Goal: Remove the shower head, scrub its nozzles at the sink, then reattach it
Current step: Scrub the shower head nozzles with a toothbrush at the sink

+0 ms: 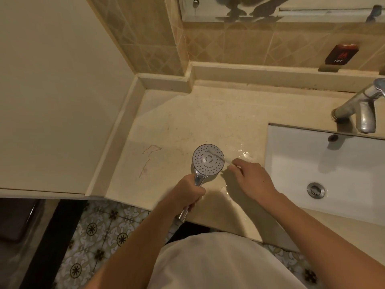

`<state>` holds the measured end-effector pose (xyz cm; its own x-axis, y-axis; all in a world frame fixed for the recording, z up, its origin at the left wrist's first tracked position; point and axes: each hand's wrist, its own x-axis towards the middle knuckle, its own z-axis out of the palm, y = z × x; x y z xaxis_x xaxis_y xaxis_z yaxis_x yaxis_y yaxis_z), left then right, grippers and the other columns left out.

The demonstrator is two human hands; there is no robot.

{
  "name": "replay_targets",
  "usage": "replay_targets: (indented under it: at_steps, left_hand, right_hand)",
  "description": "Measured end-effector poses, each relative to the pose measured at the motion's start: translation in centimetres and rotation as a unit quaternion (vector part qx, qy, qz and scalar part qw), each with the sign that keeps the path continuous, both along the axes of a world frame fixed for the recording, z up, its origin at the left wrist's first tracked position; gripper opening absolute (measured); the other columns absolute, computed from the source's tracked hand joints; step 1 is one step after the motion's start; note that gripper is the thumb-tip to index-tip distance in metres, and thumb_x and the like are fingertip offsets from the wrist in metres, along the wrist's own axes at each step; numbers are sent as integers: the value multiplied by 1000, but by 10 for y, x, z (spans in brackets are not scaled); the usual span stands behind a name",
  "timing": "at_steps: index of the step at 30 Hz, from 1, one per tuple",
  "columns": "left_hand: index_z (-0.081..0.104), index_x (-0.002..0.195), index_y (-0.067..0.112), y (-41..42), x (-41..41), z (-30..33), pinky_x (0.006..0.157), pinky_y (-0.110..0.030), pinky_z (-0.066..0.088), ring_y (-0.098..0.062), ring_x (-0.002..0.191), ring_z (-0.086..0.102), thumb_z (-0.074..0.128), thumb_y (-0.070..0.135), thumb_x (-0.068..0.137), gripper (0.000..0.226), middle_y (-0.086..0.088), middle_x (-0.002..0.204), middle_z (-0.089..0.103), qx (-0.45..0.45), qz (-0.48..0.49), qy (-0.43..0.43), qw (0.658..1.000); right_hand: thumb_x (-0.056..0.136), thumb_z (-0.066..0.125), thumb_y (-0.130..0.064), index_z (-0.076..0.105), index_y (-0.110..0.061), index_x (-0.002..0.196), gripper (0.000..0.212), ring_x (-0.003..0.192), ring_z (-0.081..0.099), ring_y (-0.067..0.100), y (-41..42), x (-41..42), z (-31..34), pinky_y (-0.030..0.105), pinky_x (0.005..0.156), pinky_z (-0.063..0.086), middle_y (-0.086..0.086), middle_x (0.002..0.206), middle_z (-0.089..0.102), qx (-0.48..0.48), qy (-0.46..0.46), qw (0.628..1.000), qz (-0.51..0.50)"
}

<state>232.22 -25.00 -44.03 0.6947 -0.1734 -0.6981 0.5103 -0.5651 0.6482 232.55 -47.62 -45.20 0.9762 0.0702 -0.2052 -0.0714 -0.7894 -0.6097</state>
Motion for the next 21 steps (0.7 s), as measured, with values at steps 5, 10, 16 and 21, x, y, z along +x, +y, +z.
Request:
replay_targets:
  at_steps: [5, 10, 16, 21]
  left_hand:
    - [53, 87, 9, -2, 2, 3, 36, -24, 39, -15, 38, 42, 57, -2, 88, 12, 4, 48, 51, -26, 14, 13, 999]
    - [53, 87, 9, -4, 4, 6, 35, -23, 38, -15, 38, 43, 57, -1, 89, 11, 4, 48, 51, -32, 25, 11, 999]
    - [52, 86, 9, -9, 3, 7, 37, -23, 38, -14, 38, 43, 57, 0, 88, 10, 3, 50, 51, -43, 21, 16, 999]
    - [52, 86, 11, -11, 6, 10, 36, -23, 38, -13, 38, 43, 55, -1, 90, 12, 6, 47, 52, -54, 21, 15, 998]
  right_hand:
    - [103, 41, -43, 50, -30, 78, 29, 55, 49, 12, 2, -4, 0, 28, 47, 29, -10, 57, 49, -17, 0, 999, 49]
    - [103, 35, -46, 50, -27, 79, 34, 61, 55, 18, 4, 0, 8, 32, 52, 36, -4, 64, 56, 13, 69, 996, 47]
    - [105, 26, -47, 52, -18, 74, 49, 66, 56, 18, -3, 7, 8, 30, 56, 35, 2, 69, 59, 43, 102, 994, -26]
    - [104, 25, -50, 50, -23, 74, 47, 63, 55, 17, -1, -8, 9, 30, 56, 37, 0, 67, 57, 28, 110, 992, 58]
